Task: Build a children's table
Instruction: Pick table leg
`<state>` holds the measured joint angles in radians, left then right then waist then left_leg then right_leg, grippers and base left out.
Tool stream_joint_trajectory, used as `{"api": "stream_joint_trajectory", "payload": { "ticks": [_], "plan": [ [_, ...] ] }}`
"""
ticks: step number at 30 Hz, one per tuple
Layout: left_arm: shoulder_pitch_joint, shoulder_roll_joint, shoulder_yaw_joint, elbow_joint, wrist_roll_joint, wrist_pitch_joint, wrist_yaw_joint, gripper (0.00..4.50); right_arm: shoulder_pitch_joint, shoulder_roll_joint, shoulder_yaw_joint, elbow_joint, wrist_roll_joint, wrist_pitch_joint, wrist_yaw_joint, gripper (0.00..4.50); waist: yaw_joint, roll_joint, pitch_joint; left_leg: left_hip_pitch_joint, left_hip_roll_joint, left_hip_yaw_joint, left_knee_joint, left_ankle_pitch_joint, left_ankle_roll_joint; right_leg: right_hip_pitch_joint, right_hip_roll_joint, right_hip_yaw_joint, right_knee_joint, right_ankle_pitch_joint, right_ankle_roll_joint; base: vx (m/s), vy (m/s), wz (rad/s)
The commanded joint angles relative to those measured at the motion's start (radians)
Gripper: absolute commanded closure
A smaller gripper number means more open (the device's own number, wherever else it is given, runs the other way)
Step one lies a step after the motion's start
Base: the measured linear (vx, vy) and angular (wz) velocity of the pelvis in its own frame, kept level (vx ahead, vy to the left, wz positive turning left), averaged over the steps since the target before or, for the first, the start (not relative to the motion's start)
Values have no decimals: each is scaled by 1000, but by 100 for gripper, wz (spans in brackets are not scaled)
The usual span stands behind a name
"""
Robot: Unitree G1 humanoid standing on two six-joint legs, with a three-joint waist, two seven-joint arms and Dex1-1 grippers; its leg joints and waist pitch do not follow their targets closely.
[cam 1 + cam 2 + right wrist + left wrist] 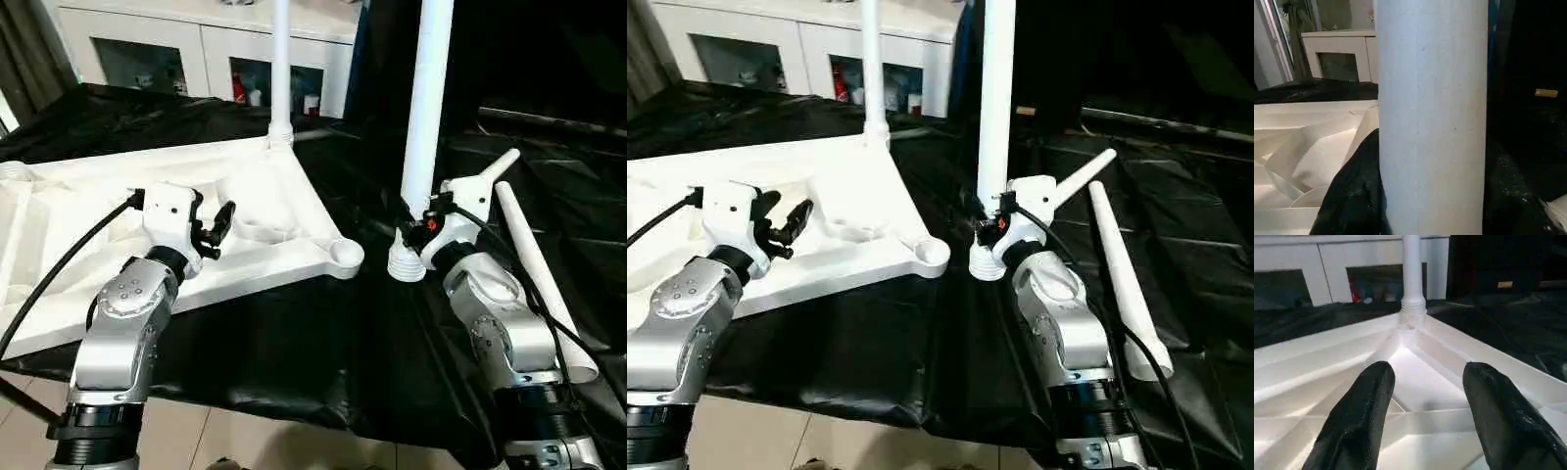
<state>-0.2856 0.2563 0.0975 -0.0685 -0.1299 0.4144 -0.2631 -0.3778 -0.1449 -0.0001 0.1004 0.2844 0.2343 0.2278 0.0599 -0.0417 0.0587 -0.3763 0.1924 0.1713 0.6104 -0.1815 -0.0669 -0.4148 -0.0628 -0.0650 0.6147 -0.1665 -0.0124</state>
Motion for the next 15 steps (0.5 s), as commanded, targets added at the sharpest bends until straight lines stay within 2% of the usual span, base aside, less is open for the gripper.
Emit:
{"api": "stream_joint_trajectory", "payload": {
  "ticks": [1,2,3,4,5,7,9,10,11,12,13,15],
  "plan": [
    [-16,-1,-3,-24,-38,34,-35,180,-24,1,-32,-17,15,6,-4,266,2,11,-69,13,26,-9,-78,-251,-20,47,-62,47,-76,-277,-110,0,0,0],
    [-18,-1,-5,-23,-44,40,-45,163,-26,2,-37,-15,19,5,-6,266,1,30,-69,16,27,-11,-78,-250,-25,44,-61,48,-72,-266,-115,0,0,0],
    [-20,-4,-8,-24,-54,43,-58,152,-26,7,-48,-16,34,0,-3,266,-2,24,-70,16,28,-10,-78,-252,-25,44,-58,47,-77,-255,-115,0,0,0],
    [-24,-7,-9,-20,-62,36,-71,152,-27,7,-58,-21,54,0,11,266,-2,30,-71,16,26,-11,-78,-256,-25,47,-58,47,-73,-240,-119,0,0,0],
    [-27,-9,-11,-18,-70,34,-81,143,-26,5,-63,-26,69,2,26,266,-4,25,-70,17,27,-10,-77,-263,-23,45,-56,47,-75,-231,-123,0,0,0],
    [-41,-16,-19,-15,-94,40,-108,133,-21,-7,-69,-43,121,15,95,266,-2,27,-72,16,27,-11,-78,-260,-18,49,-58,47,-73,-218,-130,0,0,0],
    [-73,-24,-22,-12,-115,68,-113,110,-22,-23,-72,-55,178,58,169,266,-1,23,-72,16,28,-10,-77,-255,-11,52,-57,47,-71,-204,-137,0,0,0],
    [-111,-27,-17,-14,-162,114,-137,103,-28,-40,-75,-68,252,124,259,266,-1,10,-72,14,27,-8,-76,-246,-1,56,-57,47,-70,-201,-145,0,0,0],
    [-116,-28,-16,-15,-168,120,-141,97,-29,-42,-76,-69,261,132,270,266,5,17,-72,15,28,-10,-75,-237,6,56,-60,47,-69,-205,-151,0,0,0],
    [-145,-35,-11,-19,-217,162,-168,88,-33,-56,-75,-73,307,178,333,266,3,12,-68,11,27,-8,-77,-236,8,56,-60,47,-73,-216,-152,0,0,0],
    [-153,-37,-9,-20,-230,173,-175,76,-34,-60,-74,-74,318,189,348,266,7,9,-71,15,27,-8,-73,-228,10,58,-63,46,-69,-228,-157,0,0,0],
    [-188,-63,13,-30,-343,287,-210,61,-35,-84,-65,-77,373,243,433,266,7,8,-69,12,27,-7,-73,-217,10,58,-65,46,-72,-248,-165,0,0,0]
  ]
}}
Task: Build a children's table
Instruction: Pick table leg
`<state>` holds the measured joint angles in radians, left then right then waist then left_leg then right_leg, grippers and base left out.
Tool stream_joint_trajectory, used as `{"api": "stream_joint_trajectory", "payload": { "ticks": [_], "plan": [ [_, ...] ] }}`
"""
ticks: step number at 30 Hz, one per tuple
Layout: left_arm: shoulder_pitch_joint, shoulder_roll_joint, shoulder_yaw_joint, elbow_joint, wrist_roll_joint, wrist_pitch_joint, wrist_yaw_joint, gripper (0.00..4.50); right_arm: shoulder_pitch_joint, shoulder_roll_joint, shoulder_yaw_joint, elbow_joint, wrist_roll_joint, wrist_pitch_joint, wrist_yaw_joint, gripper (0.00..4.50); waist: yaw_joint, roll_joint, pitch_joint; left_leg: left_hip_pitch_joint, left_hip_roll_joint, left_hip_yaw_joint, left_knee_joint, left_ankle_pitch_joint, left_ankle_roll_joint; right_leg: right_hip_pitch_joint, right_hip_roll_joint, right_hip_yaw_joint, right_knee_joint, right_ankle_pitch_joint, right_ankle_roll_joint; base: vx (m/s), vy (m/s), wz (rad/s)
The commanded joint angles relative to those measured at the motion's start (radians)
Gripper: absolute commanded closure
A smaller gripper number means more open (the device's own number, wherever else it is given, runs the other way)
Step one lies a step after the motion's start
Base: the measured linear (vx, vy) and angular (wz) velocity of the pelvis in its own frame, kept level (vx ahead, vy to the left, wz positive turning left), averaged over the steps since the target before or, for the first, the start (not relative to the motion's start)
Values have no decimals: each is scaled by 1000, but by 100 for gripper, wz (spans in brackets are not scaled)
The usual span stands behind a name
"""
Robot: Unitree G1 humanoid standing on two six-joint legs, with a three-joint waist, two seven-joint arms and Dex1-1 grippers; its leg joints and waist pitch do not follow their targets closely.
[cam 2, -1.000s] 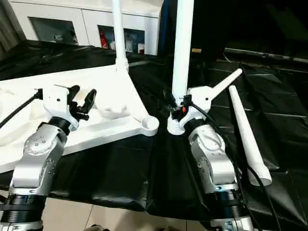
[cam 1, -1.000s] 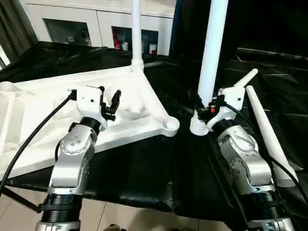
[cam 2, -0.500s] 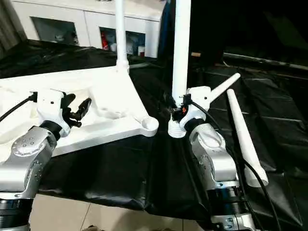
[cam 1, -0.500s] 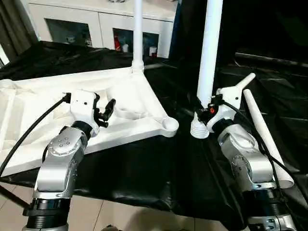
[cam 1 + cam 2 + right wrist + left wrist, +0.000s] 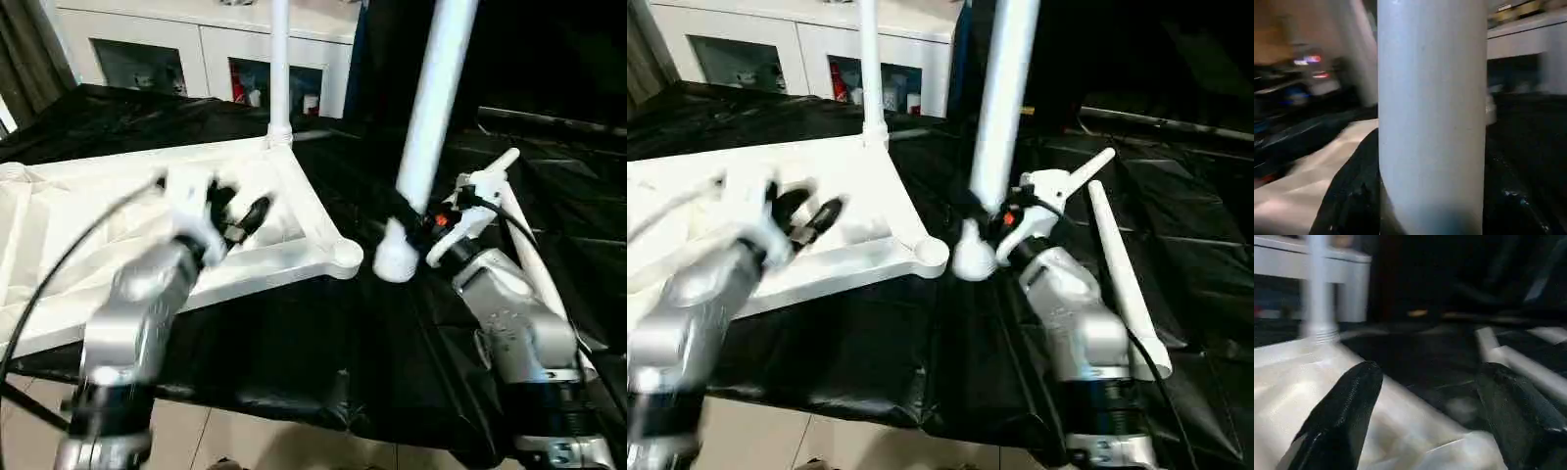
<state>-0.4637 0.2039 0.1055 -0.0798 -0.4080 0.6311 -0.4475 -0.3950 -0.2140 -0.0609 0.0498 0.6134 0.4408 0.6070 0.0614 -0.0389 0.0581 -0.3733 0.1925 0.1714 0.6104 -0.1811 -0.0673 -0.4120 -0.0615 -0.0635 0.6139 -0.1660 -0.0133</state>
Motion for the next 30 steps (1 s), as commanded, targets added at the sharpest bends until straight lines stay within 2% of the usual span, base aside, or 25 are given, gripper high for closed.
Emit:
{"api": "stream_joint_trajectory", "payload": {
  "ticks": [1,2,3,4,8,10,11,12,13,16,18,24,26,28,30],
  "plan": [
    [-18,-16,9,-18,-90,94,-33,53,-18,-22,-1,-26,54,46,74,266,8,4,-70,10,26,-5,-70,-206,10,55,-67,45,-71,-249,-170,0,0,0],
    [-48,-38,16,-9,-151,148,-56,45,-15,-53,19,-28,80,80,145,266,7,3,-69,6,26,-5,-70,-198,12,56,-66,44,-73,-252,-171,0,0,0],
    [-66,-49,15,-1,-176,166,-70,38,-15,-70,32,-28,89,95,182,266,8,4,-70,9,25,-4,-68,-197,13,57,-65,43,-72,-253,-173,0,0,0],
    [-87,-67,19,8,-211,196,-79,29,-15,-77,38,-28,94,101,202,266,10,-1,-70,7,26,-4,-68,-185,19,58,-65,43,-76,-254,-172,0,0,0],
    [-160,-102,13,44,-279,253,-112,15,-21,-92,47,-29,104,120,251,266,21,-7,-70,7,24,-4,-66,-176,25,57,-68,41,-82,-308,-155,0,0,0],
    [-197,-122,28,64,-319,269,-115,15,-25,-93,55,-28,99,123,263,266,22,-10,-68,4,24,-5,-68,-173,22,59,-68,40,-83,-321,-146,0,0,0],
    [-220,-126,37,69,-347,291,-120,15,-27,-94,60,-26,101,130,276,266,24,-9,-70,6,24,-5,-66,-168,20,58,-69,40,-83,-324,-141,0,0,0],
    [-226,-124,34,69,-352,300,-126,15,-27,-95,64,-26,99,130,281,266,25,-8,-70,5,24,-5,-67,-164,21,59,-68,40,-83,-321,-141,0,0,0],
    [-235,-120,28,68,-356,310,-137,15,-27,-96,70,-27,97,131,287,266,26,-3,-71,7,25,-5,-66,-164,20,57,-66,40,-83,-309,-144,0,0,0],
    [-242,-117,20,71,-368,331,-153,15,-27,-99,79,-31,99,134,299,266,32,-2,-72,8,27,-6,-67,-155,21,58,-67,40,-80,-285,-151,0,0,0],
    [-246,-103,-19,82,-349,343,-175,15,-25,-102,86,-42,101,145,315,266,32,0,-72,9,28,-7,-69,-154,19,59,-66,40,-78,-268,-156,0,0,0],
    [-264,-97,-33,120,-324,305,-173,15,-21,-112,94,-60,95,152,329,266,32,2,-69,10,29,-8,-72,-182,8,60,-67,40,-85,-304,-142,0,0,0],
    [-274,-96,-27,137,-308,294,-150,42,-26,-109,95,-54,73,134,315,266,32,1,-68,11,27,-9,-73,-199,3,59,-68,39,-90,-340,-128,0,0,0],
    [-281,-103,-18,142,-293,281,-114,49,-37,-97,97,-40,22,90,268,266,31,1,-68,11,28,-10,-73,-197,-5,58,-70,39,-89,-346,-123,0,0,0],
    [-291,-119,4,150,-282,258,-63,67,-56,-72,100,-14,-58,23,180,266,28,0,-69,8,28,-10,-73,-189,-17,57,-70,39,-87,-338,-127,0,0,0]
  ]
}}
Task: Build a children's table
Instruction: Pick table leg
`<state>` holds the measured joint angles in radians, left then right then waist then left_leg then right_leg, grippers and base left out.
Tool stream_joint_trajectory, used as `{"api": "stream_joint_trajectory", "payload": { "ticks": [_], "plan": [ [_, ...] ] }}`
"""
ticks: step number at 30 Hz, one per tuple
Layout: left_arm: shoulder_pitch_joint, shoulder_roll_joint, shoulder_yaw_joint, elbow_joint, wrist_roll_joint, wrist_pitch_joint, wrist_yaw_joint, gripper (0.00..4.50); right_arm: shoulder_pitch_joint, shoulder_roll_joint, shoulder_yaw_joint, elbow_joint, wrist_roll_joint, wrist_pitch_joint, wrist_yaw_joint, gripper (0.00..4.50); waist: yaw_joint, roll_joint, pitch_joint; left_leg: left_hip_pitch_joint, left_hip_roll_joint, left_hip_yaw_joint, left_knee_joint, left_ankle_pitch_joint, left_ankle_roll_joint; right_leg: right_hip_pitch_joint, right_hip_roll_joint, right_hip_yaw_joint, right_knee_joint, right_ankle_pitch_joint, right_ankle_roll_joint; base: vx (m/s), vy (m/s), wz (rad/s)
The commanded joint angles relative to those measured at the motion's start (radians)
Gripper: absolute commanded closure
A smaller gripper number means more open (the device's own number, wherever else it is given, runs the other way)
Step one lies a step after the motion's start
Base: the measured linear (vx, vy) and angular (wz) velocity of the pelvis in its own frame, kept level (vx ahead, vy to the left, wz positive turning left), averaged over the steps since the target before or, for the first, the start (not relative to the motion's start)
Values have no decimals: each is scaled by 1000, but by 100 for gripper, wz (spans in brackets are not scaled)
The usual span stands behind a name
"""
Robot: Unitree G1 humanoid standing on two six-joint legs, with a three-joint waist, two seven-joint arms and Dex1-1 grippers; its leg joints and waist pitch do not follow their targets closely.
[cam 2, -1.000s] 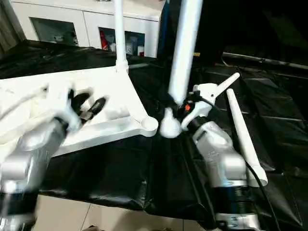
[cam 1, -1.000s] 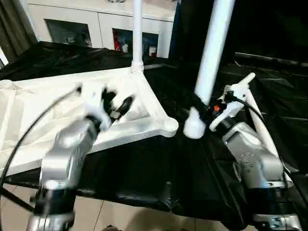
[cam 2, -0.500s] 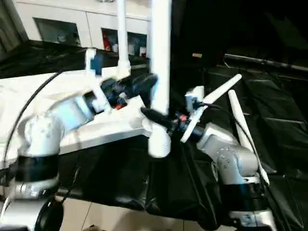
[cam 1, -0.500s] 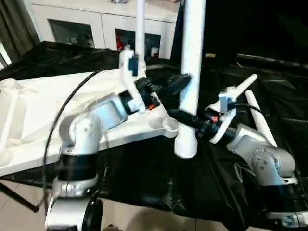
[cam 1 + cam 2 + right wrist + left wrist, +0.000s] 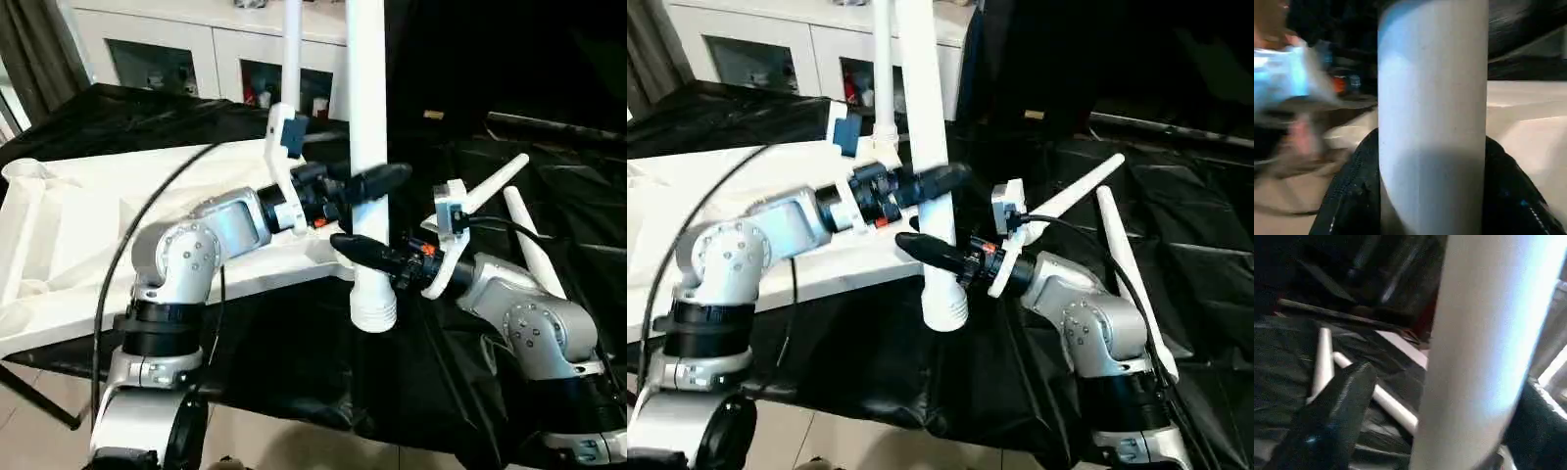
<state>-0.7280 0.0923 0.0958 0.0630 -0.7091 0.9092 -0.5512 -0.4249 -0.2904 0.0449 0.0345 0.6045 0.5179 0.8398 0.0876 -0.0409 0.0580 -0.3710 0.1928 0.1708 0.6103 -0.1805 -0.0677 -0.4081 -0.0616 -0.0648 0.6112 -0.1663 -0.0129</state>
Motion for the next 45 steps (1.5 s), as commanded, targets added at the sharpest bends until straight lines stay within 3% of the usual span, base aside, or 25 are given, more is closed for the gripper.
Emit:
{"api": "stream_joint_trajectory", "payload": {
  "ticks": [1,2,5,8,9,10,13,23,28,29,31,33,36,38,41,45],
  "plan": [
    [-41,-28,37,21,40,-57,103,81,-41,27,-1,17,-116,-92,-141,266,1,0,-68,5,28,-10,-73,-190,-24,52,-71,40,-85,-342,-124,0,0,0],
    [-48,-38,48,30,51,-74,134,91,-47,36,2,22,-142,-103,-181,266,0,1,-70,10,24,-8,-72,-191,-27,52,-70,39,-87,-349,-120,0,0,0],
    [-77,-70,84,66,46,-91,196,114,-47,66,26,5,-205,-137,-259,266,4,1,-70,11,24,-8,-72,-185,-20,51,-68,41,-84,-324,-117,0,0,0],
    [-89,-83,87,87,54,-117,211,126,-46,97,27,-13,-219,-149,-299,266,2,2,-72,6,24,-9,-74,-167,-9,55,-66,41,-79,-263,-126,0,0,0],
    [-98,-88,89,105,64,-135,221,143,-48,116,29,-21,-228,-158,-320,266,3,10,-73,7,25,-10,-74,-165,-10,56,-66,42,-76,-248,-131,0,0,0],
    [-104,-89,89,115,75,-150,233,143,-51,125,30,-21,-240,-167,-334,266,1,12,-73,7,25,-9,-74,-164,-8,55,-65,42,-77,-235,-134,0,0,0],
    [-112,-93,88,125,96,-174,251,165,-56,141,34,-16,-266,-185,-363,266,0,9,-72,6,25,-9,-76,-167,-11,58,-65,43,-74,-204,-145,0,0,0],
    [-96,-61,22,110,147,-237,193,251,-68,152,57,8,-327,-210,-394,266,-2,4,-69,9,26,-9,-79,-197,-18,56,-68,45,-79,-260,-121,0,0,0],
    [-91,-53,19,103,144,-237,178,262,-73,161,57,15,-335,-220,-393,266,-2,5,-69,9,27,-8,-79,-193,-18,55,-68,45,-76,-243,-133,0,0,0],
    [-92,-46,18,103,141,-242,172,263,-77,171,48,17,-330,-229,-400,266,-2,4,-69,10,27,-8,-79,-193,-18,56,-68,45,-76,-240,-134,0,0,0],
    [-93,-24,8,100,134,-237,134,264,-82,192,9,0,-250,-210,-366,266,-2,6,-69,10,28,-9,-80,-198,-15,55,-69,46,-75,-249,-135,0,0,0],
    [-94,-5,-1,98,139,-239,107,265,-84,191,-9,-12,-200,-180,-329,196,-4,8,-69,13,28,-9,-81,-210,-10,54,-67,45,-77,-250,-135,0,0,0],
    [-99,15,-6,102,136,-234,71,267,-86,163,-16,-18,-167,-144,-275,194,-3,8,-68,12,30,-8,-82,-210,-10,54,-67,46,-76,-240,-138,0,0,0],
    [-104,37,-16,102,128,-224,23,268,-89,133,-30,-27,-116,-80,-220,165,-5,3,-67,14,28,-7,-82,-205,-7,56,-64,45,-77,-246,-135,0,0,0],
    [-110,88,-35,95,93,-191,-92,268,-87,54,-35,-52,-28,43,-87,152,1,9,-68,14,28,-7,-80,-189,-2,59,-67,47,-74,-240,-146,0,0,0],
    [-115,120,-32,78,36,-153,-178,268,-80,-23,-22,-67,26,126,5,125,2,8,-69,10,28,-5,-77,-170,-2,60,-69,46,-71,-212,-168,0,0,0]
  ]
}}
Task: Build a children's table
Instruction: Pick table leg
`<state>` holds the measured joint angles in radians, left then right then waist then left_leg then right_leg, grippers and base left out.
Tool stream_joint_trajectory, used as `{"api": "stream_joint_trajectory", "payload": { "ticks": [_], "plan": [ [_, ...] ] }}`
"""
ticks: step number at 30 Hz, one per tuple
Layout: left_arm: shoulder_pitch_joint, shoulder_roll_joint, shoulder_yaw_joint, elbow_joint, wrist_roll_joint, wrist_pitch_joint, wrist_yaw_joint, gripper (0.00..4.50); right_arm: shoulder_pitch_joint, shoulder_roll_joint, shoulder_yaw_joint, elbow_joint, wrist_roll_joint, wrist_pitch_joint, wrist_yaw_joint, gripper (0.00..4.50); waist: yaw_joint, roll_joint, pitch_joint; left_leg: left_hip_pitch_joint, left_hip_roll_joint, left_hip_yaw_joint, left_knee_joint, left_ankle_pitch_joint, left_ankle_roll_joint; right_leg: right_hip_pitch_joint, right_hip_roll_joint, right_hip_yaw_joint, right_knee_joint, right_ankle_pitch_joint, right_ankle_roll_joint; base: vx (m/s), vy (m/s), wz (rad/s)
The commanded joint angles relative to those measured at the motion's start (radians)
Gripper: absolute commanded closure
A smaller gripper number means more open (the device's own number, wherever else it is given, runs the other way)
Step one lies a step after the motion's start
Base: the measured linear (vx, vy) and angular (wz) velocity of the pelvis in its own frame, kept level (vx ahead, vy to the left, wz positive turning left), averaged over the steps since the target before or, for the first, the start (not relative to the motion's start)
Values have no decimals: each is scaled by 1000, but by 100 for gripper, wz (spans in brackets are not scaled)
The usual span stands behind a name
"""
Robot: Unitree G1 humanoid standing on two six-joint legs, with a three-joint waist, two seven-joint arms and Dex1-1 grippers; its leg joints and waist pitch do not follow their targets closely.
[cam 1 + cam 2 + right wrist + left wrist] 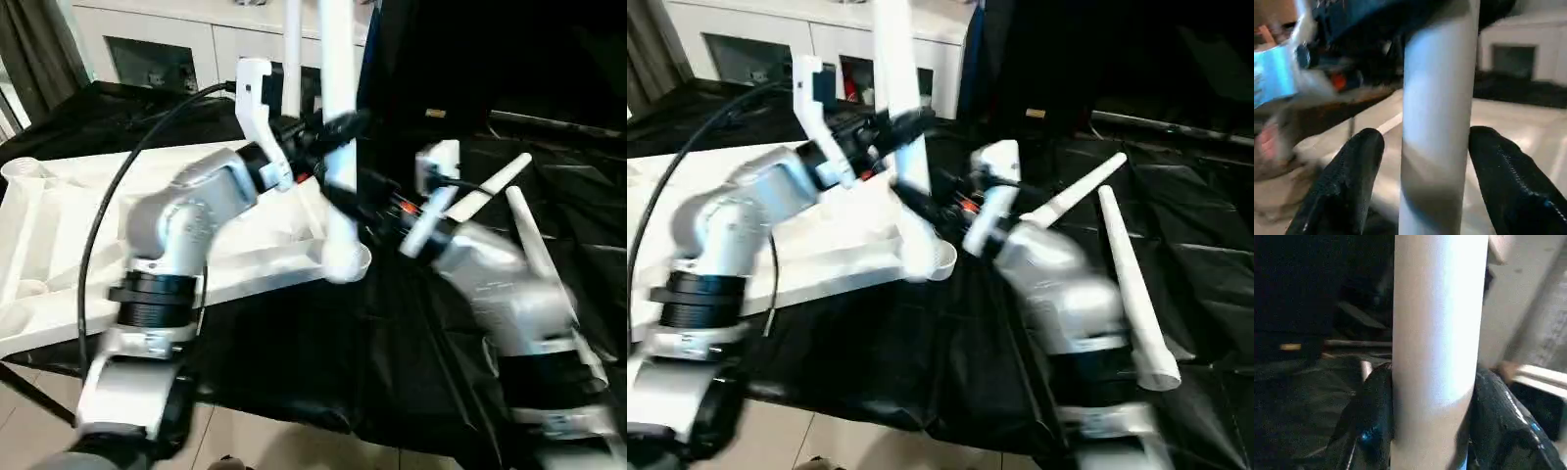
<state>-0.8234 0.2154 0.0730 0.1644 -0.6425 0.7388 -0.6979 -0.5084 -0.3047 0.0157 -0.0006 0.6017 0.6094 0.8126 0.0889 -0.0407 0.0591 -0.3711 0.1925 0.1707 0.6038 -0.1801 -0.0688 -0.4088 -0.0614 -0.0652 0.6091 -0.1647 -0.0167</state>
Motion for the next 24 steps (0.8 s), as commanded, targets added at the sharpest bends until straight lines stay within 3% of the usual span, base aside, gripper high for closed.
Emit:
{"api": "stream_joint_trajectory", "payload": {
  "ticks": [1,6,8,10,17,19,22,23,24],
  "plan": [
    [-19,10,-8,-44,-64,36,-80,268,9,-38,24,-40,34,54,68,125,2,8,-70,11,27,-5,-70,-169,0,62,-70,46,-71,-230,-168,0,0,0],
    [-28,10,18,-73,-132,74,-129,268,20,-81,62,-51,37,109,114,125,3,5,-68,11,29,-5,-69,-182,-7,59,-72,45,-73,-267,-174,0,0,0],
    [-34,0,34,-86,-166,95,-130,268,22,-81,75,-47,34,119,114,152,3,-1,-68,10,29,-6,-69,-188,-11,59,-72,44,-75,-304,-161,0,0,0],
    [-30,5,28,-101,-179,107,-143,268,15,-77,77,-39,38,132,109,159,4,3,-67,11,30,-7,-71,-191,-14,57,-73,44,-77,-315,-157,0,0,0],
    [-18,17,15,-95,-169,113,-151,268,8,-75,83,-42,40,133,118,241,4,5,-68,11,30,-8,-71,-182,-19,58,-71,45,-75,-291,-149,0,0,0],
    [-18,17,15,-95,-170,114,-147,268,10,-74,81,-43,37,130,116,248,4,1,-68,10,30,-7,-71,-179,-17,58,-70,45,-74,-284,-151,0,0,0],
    [-18,16,21,-90,-164,109,-128,269,14,-62,78,-40,21,114,96,252,4,5,-68,11,30,-7,-71,-182,-19,57,-71,45,-74,-287,-154,0,0,0],
    [-17,12,15,-78,-124,80,-93,269,14,-49,81,-33,-5,88,69,253,4,7,-68,11,30,-7,-71,-183,-21,57,-71,45,-74,-287,-153,0,0,0],
    [-19,4,14,-62,-98,69,-57,234,13,-37,82,-27,-32,63,38,253,3,8,-68,11,29,-7,-71,-191,-25,57,-71,44,-76,-293,-150,0,0,0]
  ]
}}
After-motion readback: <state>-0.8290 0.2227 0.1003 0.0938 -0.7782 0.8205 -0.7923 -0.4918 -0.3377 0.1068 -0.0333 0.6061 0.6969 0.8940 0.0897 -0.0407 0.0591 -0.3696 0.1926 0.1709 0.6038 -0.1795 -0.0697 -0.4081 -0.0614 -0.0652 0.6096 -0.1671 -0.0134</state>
